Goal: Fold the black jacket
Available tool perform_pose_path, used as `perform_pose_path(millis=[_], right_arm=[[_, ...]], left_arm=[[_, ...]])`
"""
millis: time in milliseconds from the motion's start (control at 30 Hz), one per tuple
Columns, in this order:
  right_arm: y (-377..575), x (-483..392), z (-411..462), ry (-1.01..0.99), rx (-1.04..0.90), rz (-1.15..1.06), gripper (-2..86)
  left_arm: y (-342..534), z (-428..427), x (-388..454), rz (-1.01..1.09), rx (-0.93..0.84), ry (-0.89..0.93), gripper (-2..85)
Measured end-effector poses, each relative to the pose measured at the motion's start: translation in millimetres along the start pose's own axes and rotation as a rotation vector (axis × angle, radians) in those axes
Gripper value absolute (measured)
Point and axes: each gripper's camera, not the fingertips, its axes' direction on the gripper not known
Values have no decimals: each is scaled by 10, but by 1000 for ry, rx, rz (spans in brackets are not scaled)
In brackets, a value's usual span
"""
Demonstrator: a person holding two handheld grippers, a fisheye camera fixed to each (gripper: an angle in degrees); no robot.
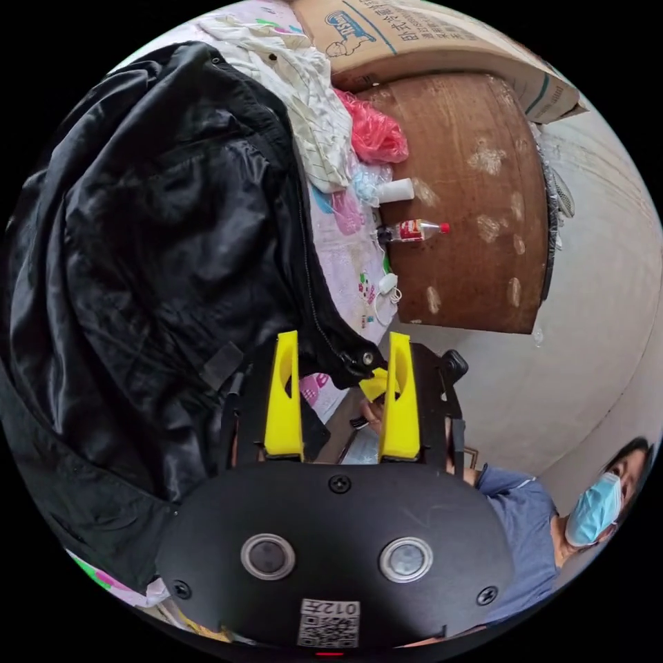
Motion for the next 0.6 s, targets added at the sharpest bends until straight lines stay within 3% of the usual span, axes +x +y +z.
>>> perform_pose_path(millis=[333,600], right_arm=[[-408,-363,515,66,-153,-89,45],[33,129,358,266,-269,344,97]], left_arm=[[-1,-12,-260,21,-72,-34,37],[669,-956,-668,49,80,105,18]])
